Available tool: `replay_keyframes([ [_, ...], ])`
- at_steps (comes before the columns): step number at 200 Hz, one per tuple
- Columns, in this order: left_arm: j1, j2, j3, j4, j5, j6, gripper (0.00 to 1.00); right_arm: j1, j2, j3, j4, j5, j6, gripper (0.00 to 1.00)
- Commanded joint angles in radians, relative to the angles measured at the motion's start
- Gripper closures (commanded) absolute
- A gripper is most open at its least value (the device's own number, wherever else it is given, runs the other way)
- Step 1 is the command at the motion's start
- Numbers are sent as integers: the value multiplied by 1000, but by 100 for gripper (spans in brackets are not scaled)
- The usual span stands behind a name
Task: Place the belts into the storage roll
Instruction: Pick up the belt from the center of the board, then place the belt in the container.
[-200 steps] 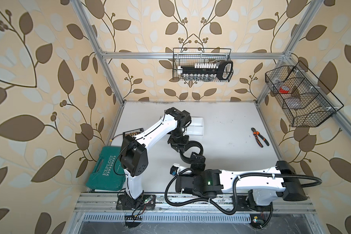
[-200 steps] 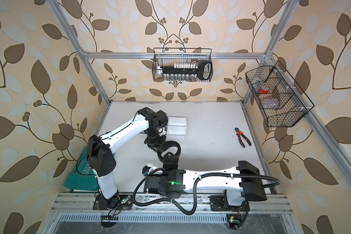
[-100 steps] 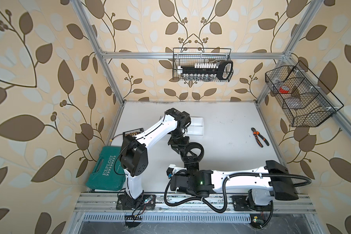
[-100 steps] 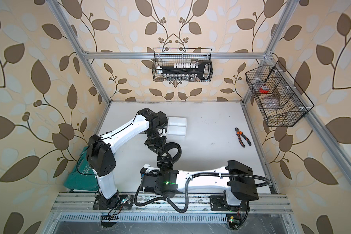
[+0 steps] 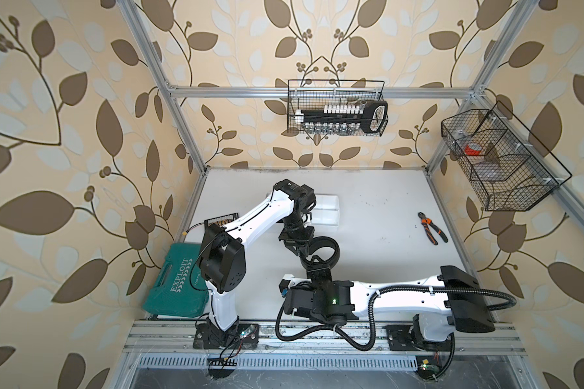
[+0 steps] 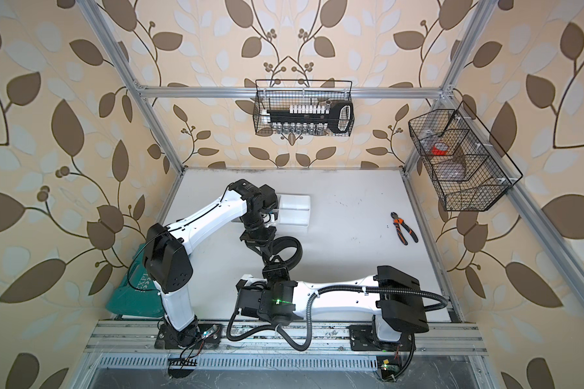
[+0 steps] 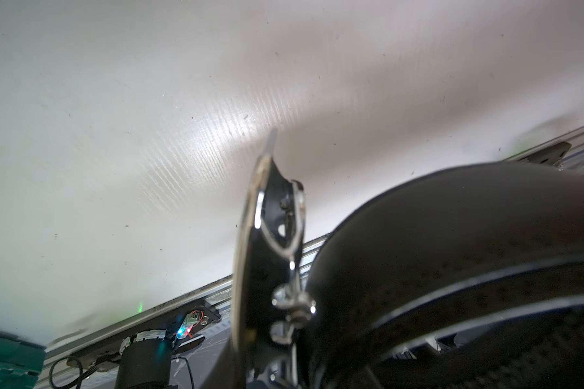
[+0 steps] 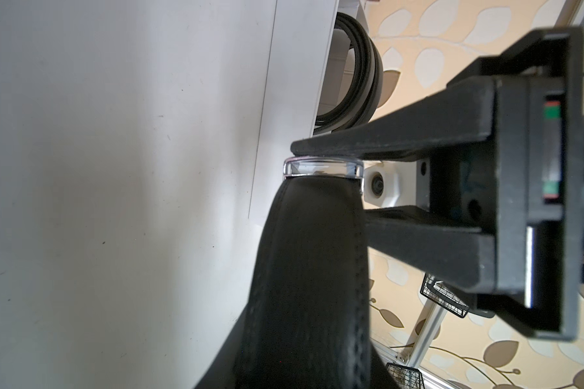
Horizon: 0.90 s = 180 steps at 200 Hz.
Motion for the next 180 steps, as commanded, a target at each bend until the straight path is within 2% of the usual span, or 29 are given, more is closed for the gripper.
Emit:
replay_keyframes([
  [1, -4, -42, 42, -52, 51, 34, 79, -8, -9, 25, -17, 19, 50, 70],
  [7, -3, -44, 55, -54, 55, 34, 67, -7, -14, 25, -23, 16, 59, 70],
  [31, 15, -85, 114, -25, 76, 16, 29, -8, -51, 19, -37, -12, 98, 72],
  [49, 49, -190, 134, 106, 106, -40, 2, -11, -90, 5, -47, -51, 137, 72],
  [67, 132, -354, 65, 311, 127, -151, 1, -34, -141, -5, -62, -115, 195, 72],
  [88, 294, -567, -90, 539, 132, -279, 1, -84, -223, -9, -68, -237, 251, 73],
  [117, 452, -733, -241, 638, 80, -308, 1, -245, -352, 0, -35, -487, 244, 73],
  [152, 493, -773, -331, 610, 50, -225, 1, -509, -416, 54, -9, -819, 227, 72],
  [180, 493, -786, -428, 617, 38, -183, 1, -641, -400, 90, 40, -1010, 228, 72],
])
